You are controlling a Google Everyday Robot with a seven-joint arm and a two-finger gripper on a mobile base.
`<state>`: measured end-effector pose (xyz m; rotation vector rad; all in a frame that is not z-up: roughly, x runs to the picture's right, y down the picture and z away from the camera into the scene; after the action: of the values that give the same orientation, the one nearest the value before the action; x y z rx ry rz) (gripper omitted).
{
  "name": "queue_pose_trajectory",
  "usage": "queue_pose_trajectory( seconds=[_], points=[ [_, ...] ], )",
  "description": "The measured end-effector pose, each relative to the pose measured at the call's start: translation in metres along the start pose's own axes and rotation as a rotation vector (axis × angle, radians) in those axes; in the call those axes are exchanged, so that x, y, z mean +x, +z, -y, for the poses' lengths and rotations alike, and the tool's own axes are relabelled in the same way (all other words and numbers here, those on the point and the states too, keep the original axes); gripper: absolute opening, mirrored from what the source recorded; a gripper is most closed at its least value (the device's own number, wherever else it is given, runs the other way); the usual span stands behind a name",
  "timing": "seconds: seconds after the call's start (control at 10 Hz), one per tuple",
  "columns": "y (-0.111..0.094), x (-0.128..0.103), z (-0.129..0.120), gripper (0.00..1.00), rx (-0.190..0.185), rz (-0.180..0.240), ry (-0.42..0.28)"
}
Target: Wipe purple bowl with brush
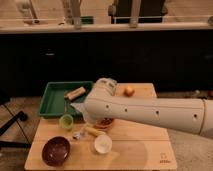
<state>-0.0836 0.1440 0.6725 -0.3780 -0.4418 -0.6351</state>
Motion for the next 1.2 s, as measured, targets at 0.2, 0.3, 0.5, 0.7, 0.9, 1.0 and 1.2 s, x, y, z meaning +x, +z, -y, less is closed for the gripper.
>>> queue_pose_trajectory(
  seconds=[0.2,0.3,0.5,0.7,0.9,1.0,1.2],
  points=[
    [-0.006,-0.016,0.01,0.0,0.007,0.023,-0.033],
    [-0.008,-0.028,0.017,0.0,0.004,0.046,-0.062],
    [-0.009,-0.05,0.024,0.0,-0.003,0.091,-0.11],
    [-0.005,-0.077,0.03,0.0,-0.013,0.143,-0.163],
    [0.002,-0.098,0.03,0.0,-0.034,0.188,-0.199],
    [0.008,-0.108,0.028,0.0,-0.051,0.209,-0.215],
    [0.021,-0.123,0.021,0.0,-0.083,0.231,-0.24]
  ],
)
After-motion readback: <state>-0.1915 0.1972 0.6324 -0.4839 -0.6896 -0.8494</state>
